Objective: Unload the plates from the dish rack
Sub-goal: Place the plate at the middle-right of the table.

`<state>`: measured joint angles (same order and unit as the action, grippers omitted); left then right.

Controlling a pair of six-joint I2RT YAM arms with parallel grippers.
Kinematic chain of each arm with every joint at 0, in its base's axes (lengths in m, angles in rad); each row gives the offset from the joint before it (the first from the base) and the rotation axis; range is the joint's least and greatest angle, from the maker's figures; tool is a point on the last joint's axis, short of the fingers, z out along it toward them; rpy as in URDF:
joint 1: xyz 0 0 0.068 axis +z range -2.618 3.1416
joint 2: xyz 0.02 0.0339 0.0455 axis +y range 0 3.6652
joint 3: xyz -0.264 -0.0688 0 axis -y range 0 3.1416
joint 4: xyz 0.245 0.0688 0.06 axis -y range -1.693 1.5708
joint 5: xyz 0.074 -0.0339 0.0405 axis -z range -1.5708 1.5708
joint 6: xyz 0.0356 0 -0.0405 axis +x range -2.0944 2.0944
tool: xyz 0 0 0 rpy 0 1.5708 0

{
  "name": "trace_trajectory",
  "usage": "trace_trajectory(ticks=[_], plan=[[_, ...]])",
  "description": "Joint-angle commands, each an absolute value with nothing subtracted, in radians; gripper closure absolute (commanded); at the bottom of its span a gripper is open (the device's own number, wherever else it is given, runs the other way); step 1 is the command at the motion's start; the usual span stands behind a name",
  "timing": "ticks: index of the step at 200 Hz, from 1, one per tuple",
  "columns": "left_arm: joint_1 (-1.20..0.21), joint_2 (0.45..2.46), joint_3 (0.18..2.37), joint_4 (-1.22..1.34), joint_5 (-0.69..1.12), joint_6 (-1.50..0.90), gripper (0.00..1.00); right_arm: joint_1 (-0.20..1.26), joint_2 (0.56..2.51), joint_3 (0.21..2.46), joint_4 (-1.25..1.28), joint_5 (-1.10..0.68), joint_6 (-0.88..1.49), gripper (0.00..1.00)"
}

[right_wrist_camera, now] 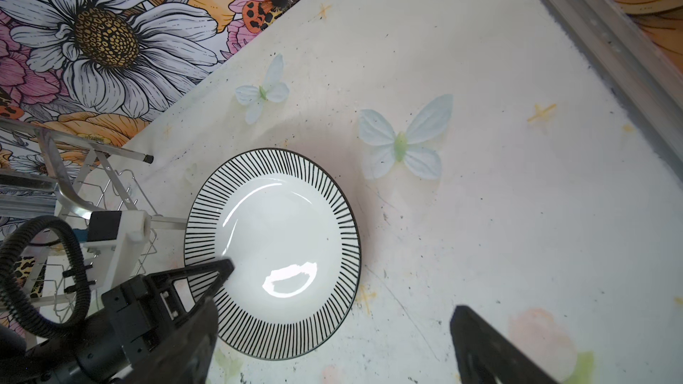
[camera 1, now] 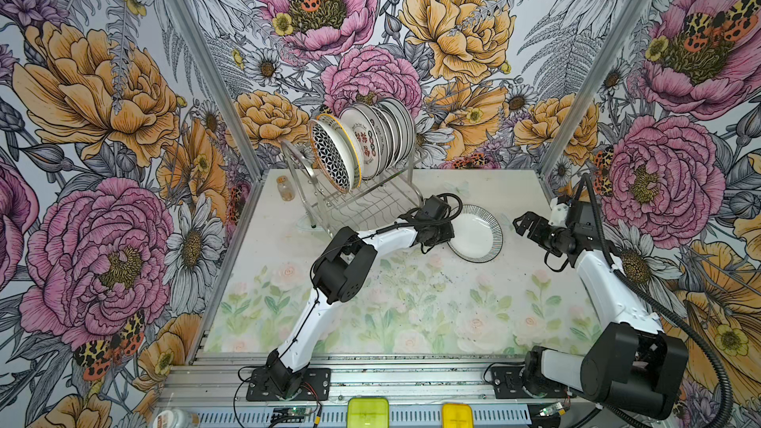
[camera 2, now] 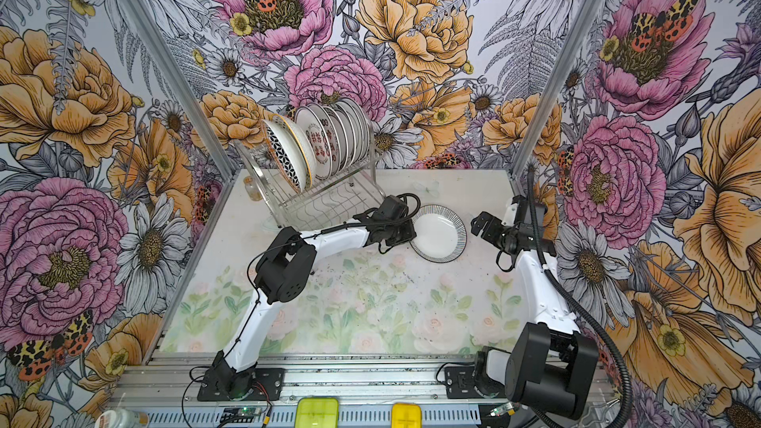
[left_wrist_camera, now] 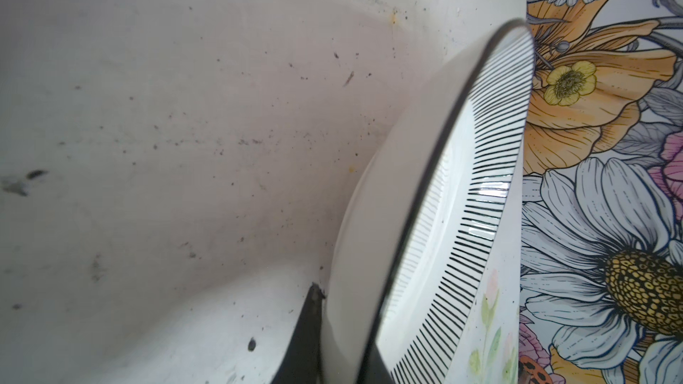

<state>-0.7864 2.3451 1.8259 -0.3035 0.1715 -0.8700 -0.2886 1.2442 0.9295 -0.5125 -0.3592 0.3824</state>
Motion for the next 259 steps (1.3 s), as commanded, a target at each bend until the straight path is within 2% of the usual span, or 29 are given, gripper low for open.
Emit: trace_trajectory(ticks=[1,69,122,178,206,220,247,259], plan=[[-0.793,2.339,1.896,-0.196,0.172,-0.924,1.0,-0.291,1.213,0.92,-0.497,-0.334,0.403,0.0],[-0.793,2.383,1.887,-0.181,0.147,-1.03,1.0,-0.29,1.195,0.897,-0.479,-0.308,0.422,0.01],[-0.793,2.37,1.839,-0.181,0.142,-1.042,0.93,-0.29,1.188,0.889,-0.472,-0.298,0.423,0.01],[-0.79,2.368,1.813,-0.192,0.142,-1.042,0.72,-0.29,1.179,0.882,-0.472,-0.288,0.427,0.0],[-0.786,2.366,1.802,-0.196,0.147,-1.038,0.69,-0.29,1.177,0.873,-0.472,-0.28,0.429,0.01],[-0.783,2.36,1.789,-0.195,0.15,-1.037,0.61,-0.29,1.175,0.869,-0.472,-0.273,0.43,0.0],[-0.781,2.334,1.745,-0.186,0.154,-1.028,0.58,-0.29,1.177,0.862,-0.472,-0.257,0.435,0.0],[-0.776,2.315,1.709,-0.173,0.152,-1.03,0.52,-0.29,1.175,0.859,-0.474,-0.249,0.443,0.0]])
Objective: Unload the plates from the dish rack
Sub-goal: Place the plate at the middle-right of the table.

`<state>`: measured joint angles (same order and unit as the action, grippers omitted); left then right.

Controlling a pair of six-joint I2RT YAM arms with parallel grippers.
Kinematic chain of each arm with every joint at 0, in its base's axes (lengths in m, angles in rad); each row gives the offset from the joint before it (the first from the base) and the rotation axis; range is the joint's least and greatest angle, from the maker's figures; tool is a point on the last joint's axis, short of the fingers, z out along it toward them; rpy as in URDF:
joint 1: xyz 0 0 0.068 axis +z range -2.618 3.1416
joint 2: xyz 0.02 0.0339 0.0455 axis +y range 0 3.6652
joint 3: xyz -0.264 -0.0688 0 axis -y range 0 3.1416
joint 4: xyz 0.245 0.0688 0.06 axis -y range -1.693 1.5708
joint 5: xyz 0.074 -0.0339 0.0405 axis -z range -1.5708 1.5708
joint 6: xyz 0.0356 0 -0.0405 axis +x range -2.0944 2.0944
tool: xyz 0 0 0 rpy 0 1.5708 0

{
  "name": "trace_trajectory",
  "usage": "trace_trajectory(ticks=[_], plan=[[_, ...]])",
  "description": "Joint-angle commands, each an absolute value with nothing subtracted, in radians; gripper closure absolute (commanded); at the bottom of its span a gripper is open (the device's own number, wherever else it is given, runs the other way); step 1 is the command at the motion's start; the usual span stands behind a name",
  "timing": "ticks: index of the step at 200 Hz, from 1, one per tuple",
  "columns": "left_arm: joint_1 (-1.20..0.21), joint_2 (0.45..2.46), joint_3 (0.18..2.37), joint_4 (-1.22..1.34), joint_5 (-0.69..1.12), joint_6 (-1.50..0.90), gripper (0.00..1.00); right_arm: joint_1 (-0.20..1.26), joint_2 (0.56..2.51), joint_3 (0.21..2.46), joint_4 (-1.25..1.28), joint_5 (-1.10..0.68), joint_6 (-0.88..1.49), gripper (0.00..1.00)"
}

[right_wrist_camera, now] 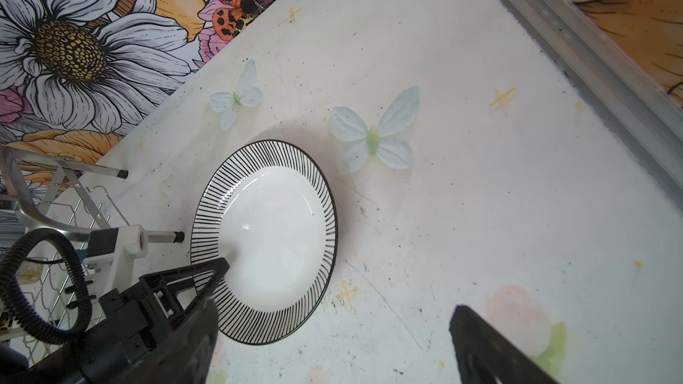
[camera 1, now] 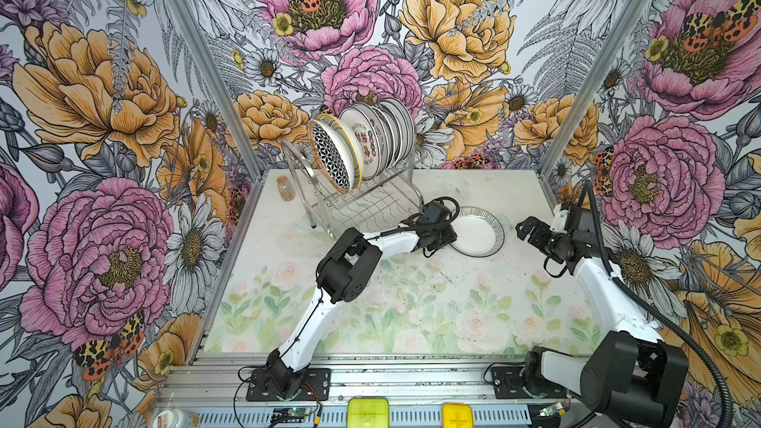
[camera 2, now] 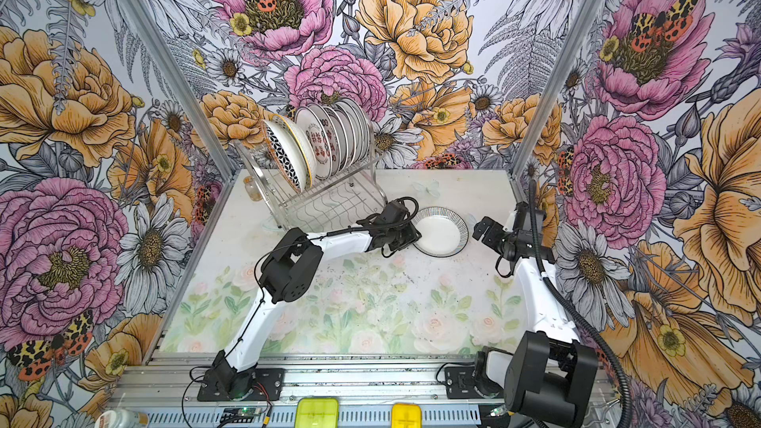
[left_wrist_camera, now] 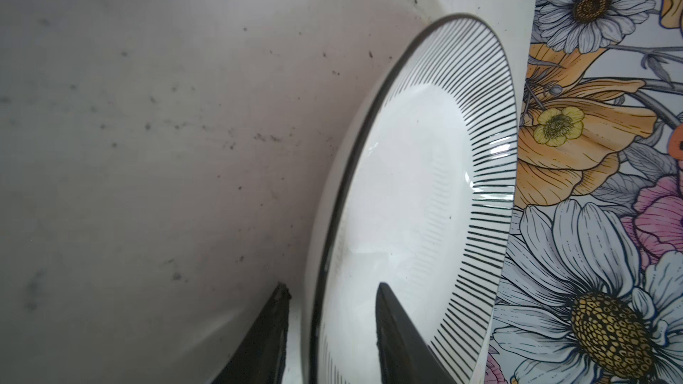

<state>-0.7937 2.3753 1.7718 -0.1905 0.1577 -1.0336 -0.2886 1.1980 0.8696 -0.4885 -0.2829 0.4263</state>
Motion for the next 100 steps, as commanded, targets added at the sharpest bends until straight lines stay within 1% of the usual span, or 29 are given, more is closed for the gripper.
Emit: trace_trajectory(ticks=[1,14,30,40,45,59,72,86,100], plan=[[-0.776,2.313,1.706,-0.171,0.153,-1.031,0.51,-0.29,1.175,0.859,-0.473,-0.248,0.443,0.0],[-0.773,2.288,1.664,-0.154,0.157,-1.029,0.41,-0.286,1.172,0.854,-0.47,-0.235,0.443,0.01],[-0.77,2.246,1.607,-0.138,0.156,-1.012,0.39,-0.276,1.163,0.851,-0.471,-0.199,0.428,0.01],[-0.77,2.218,1.573,-0.134,0.153,-0.997,0.3,-0.271,1.153,0.849,-0.469,-0.178,0.424,0.0],[-0.77,2.202,1.558,-0.133,0.153,-0.988,0.27,-0.266,1.147,0.848,-0.469,-0.168,0.422,0.0],[-0.771,2.156,1.512,-0.132,0.145,-0.96,0.25,-0.243,1.13,0.849,-0.463,-0.136,0.412,0.0],[-0.772,2.107,1.466,-0.134,0.134,-0.935,0.19,-0.199,1.112,0.859,-0.463,-0.079,0.391,0.01],[-0.773,2.044,1.413,-0.139,0.114,-0.909,0.18,-0.141,1.093,0.88,-0.465,-0.056,0.38,0.0],[-0.773,1.978,1.357,-0.147,0.09,-0.881,0.17,-0.075,1.088,0.919,-0.47,-0.071,0.383,0.0]])
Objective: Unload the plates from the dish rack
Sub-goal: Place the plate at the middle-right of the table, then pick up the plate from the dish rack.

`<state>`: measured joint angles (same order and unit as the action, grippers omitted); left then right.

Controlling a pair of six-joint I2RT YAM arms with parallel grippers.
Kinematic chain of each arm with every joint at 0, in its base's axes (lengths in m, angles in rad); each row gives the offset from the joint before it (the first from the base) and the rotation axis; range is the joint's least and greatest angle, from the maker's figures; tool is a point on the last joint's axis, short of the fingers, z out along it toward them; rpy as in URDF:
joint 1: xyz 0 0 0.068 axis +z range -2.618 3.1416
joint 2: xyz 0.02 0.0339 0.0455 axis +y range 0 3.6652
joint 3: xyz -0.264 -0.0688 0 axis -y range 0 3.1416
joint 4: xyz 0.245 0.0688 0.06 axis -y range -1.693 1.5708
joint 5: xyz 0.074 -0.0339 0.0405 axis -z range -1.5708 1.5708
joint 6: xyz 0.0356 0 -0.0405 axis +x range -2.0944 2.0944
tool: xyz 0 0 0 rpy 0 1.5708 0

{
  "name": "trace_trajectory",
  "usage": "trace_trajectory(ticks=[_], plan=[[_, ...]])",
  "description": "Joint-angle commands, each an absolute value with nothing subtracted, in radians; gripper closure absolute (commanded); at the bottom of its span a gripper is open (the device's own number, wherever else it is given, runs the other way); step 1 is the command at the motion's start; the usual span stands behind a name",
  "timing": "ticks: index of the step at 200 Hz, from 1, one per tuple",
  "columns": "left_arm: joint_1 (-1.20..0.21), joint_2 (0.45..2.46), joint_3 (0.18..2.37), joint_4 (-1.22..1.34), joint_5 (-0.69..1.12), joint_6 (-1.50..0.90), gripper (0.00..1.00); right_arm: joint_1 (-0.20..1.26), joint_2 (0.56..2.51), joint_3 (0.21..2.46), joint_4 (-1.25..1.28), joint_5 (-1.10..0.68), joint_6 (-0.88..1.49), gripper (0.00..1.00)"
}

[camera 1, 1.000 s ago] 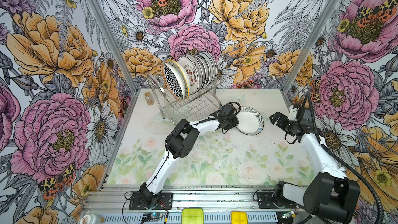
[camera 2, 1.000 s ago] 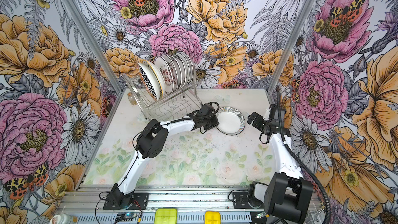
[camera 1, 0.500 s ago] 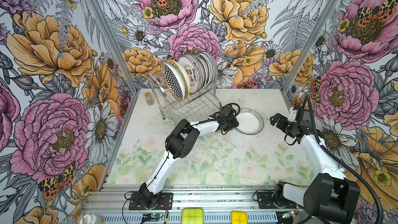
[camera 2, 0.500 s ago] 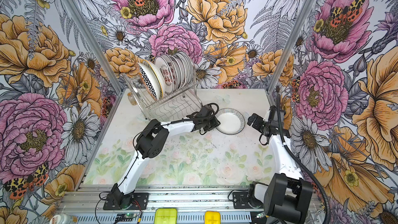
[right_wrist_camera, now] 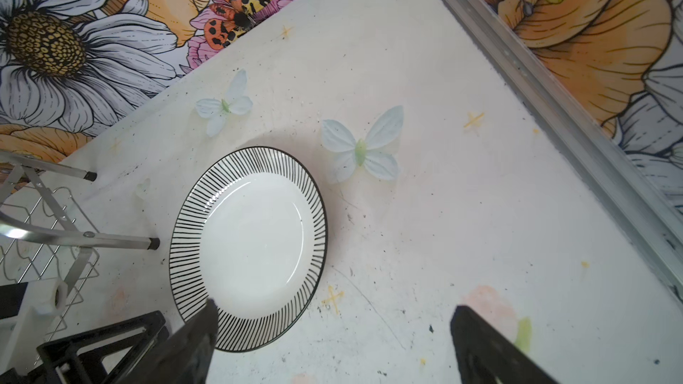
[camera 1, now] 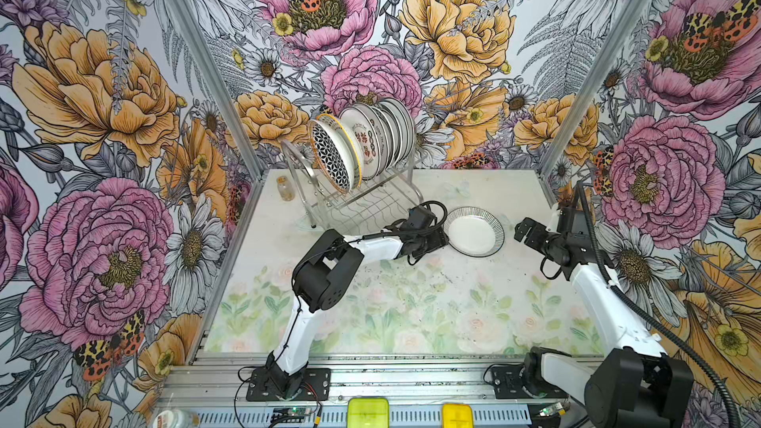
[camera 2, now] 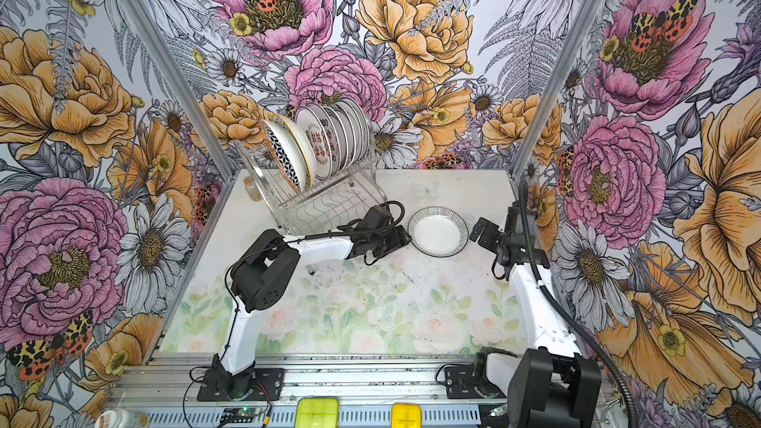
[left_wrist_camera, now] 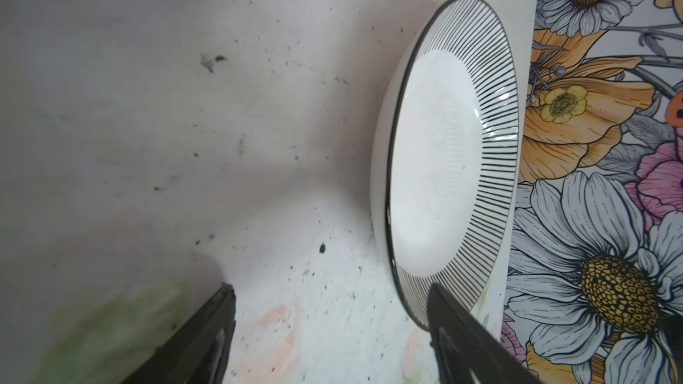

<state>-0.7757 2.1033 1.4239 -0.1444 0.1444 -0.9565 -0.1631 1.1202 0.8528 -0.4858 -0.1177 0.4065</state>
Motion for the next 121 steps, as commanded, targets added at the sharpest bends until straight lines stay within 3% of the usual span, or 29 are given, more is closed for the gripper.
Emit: trace_trajectory(ticks=[1,73,121], plan=[[-0.773,1.974,1.353,-0.147,0.087,-0.88,0.17,-0.069,1.088,0.921,-0.471,-0.072,0.384,0.0],[-0.844,1.535,1.116,-0.346,-0.178,-0.76,0.14,0.454,1.186,1.261,-0.543,-0.208,0.428,0.0],[-0.82,1.196,0.906,-0.456,-0.291,-0.77,0.12,0.801,1.324,1.479,-0.548,-0.025,0.341,0.0]])
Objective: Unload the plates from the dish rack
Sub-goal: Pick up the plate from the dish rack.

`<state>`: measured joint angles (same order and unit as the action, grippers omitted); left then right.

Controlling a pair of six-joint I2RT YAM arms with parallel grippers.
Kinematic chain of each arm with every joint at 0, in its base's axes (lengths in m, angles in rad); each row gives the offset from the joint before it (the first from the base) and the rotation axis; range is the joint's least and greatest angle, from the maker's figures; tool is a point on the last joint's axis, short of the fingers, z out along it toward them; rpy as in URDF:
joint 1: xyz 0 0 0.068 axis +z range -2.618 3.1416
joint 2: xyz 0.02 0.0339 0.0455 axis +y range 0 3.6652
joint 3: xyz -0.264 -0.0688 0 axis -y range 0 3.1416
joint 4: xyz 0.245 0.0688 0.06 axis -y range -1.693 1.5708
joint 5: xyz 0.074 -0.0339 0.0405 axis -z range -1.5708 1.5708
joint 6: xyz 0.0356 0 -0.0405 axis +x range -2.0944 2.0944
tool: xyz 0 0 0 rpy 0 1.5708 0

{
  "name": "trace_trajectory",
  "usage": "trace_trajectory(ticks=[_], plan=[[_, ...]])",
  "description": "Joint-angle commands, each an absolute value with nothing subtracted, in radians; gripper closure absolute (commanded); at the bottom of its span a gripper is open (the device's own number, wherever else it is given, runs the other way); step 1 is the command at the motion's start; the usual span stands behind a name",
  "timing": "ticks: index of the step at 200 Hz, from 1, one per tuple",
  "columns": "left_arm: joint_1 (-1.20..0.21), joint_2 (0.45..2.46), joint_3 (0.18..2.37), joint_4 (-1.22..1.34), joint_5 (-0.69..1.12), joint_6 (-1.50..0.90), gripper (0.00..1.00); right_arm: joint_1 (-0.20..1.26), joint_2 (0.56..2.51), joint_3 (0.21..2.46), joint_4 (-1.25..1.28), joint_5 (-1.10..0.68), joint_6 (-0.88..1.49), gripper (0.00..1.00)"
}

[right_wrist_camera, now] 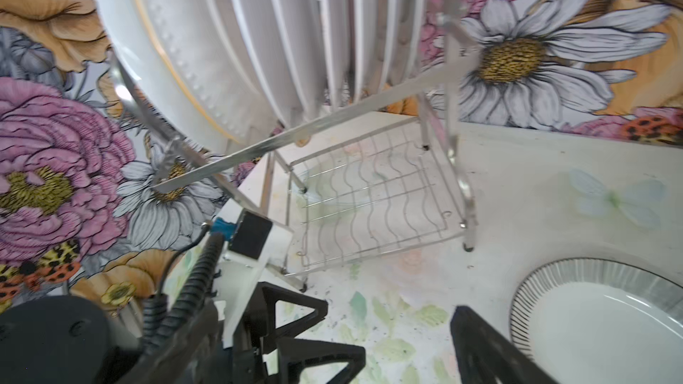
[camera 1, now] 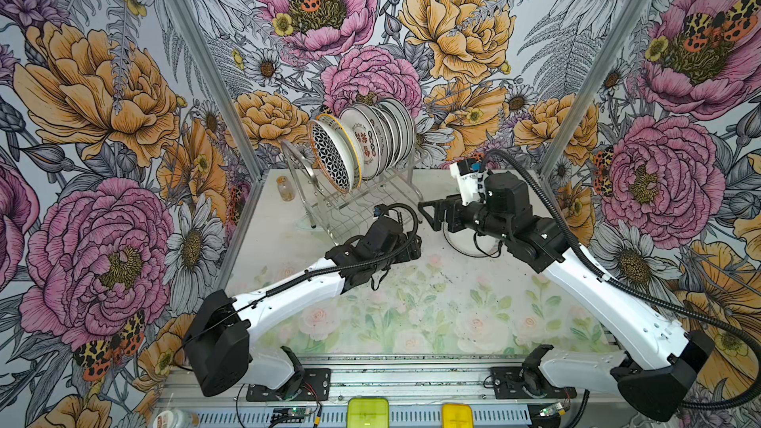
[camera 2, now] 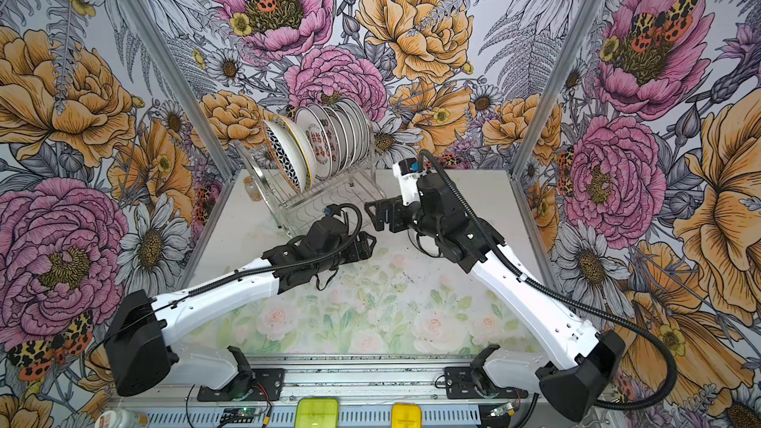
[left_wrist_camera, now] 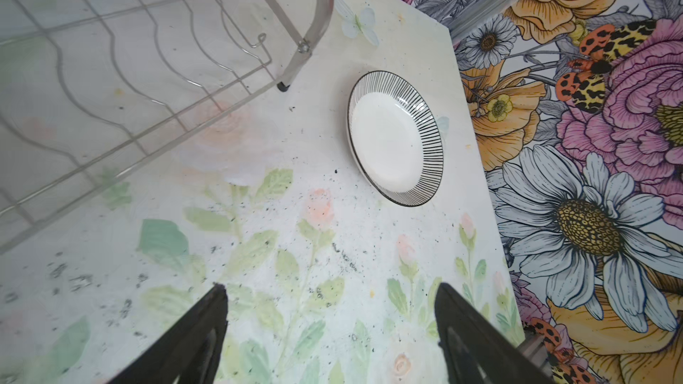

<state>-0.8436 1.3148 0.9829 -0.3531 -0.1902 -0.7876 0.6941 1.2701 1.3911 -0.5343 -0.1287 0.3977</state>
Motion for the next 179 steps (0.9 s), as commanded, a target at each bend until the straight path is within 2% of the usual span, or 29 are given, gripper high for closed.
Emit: trace_trajectory(ticks=[1,30,58,99,138,163,179], plan=[[-0.817,1.19,0.902,-0.458,-0.291,-0.77,0.12,0.811,1.328,1.483,-0.548,-0.021,0.338,0.0],[-0.76,1.013,0.819,-0.551,-0.298,-0.781,0.12,0.966,1.439,1.611,-0.546,0.151,0.231,0.0],[-0.705,0.869,0.761,-0.626,-0.286,-0.781,0.11,1.01,1.55,1.724,-0.545,0.28,0.225,0.03],[-0.657,0.715,0.697,-0.729,-0.281,-0.791,0.12,1.04,1.637,1.843,-0.543,0.272,0.229,0.12],[-0.618,0.646,0.668,-0.746,-0.241,-0.753,0.12,1.056,1.688,1.918,-0.543,0.31,0.213,0.14],[-0.582,0.65,0.671,-0.775,-0.236,-0.747,0.12,1.063,1.73,1.978,-0.541,0.311,0.204,0.19],[-0.544,0.65,0.667,-0.773,-0.216,-0.738,0.12,1.069,1.768,2.029,-0.541,0.346,0.187,0.27]])
